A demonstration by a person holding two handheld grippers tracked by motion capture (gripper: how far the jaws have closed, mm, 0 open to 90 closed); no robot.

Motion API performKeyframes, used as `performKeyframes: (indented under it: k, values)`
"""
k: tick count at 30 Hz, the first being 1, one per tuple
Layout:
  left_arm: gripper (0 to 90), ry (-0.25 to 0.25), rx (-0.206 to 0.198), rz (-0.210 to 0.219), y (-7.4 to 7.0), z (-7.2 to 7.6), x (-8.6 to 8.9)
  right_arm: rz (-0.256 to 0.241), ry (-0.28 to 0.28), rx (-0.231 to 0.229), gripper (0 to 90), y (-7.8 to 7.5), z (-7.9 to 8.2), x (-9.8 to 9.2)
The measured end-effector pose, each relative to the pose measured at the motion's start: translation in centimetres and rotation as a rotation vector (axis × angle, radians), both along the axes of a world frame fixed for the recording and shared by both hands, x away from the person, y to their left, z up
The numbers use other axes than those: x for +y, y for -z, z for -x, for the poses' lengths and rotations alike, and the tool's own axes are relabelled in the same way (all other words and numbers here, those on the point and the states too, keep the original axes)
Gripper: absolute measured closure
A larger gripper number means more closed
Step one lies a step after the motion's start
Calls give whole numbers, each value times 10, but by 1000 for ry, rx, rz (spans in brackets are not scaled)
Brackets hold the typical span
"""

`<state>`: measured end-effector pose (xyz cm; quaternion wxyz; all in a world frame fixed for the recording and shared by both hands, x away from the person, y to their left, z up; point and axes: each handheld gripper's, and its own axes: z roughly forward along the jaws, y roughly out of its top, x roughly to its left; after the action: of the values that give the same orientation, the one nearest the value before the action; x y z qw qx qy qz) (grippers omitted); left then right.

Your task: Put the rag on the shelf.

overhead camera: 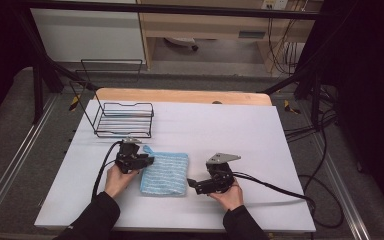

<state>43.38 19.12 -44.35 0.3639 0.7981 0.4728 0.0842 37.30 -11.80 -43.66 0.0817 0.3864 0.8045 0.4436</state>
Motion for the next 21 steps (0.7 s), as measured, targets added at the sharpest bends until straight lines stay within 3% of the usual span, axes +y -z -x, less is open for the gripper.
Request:
performKeyframes:
  k: [10, 16, 21]
  values:
    - [687, -9, 7, -30, 0, 0, -5, -45, 26, -14, 53, -3, -10, 0]
    - [720, -11, 13, -36, -1, 0, -6, -30, 46, -18, 53, -2, -24, 0]
    - [761, -6, 27, -14, 0, -1, -3, -8, 37, -9, 90, -3, -36, 16]
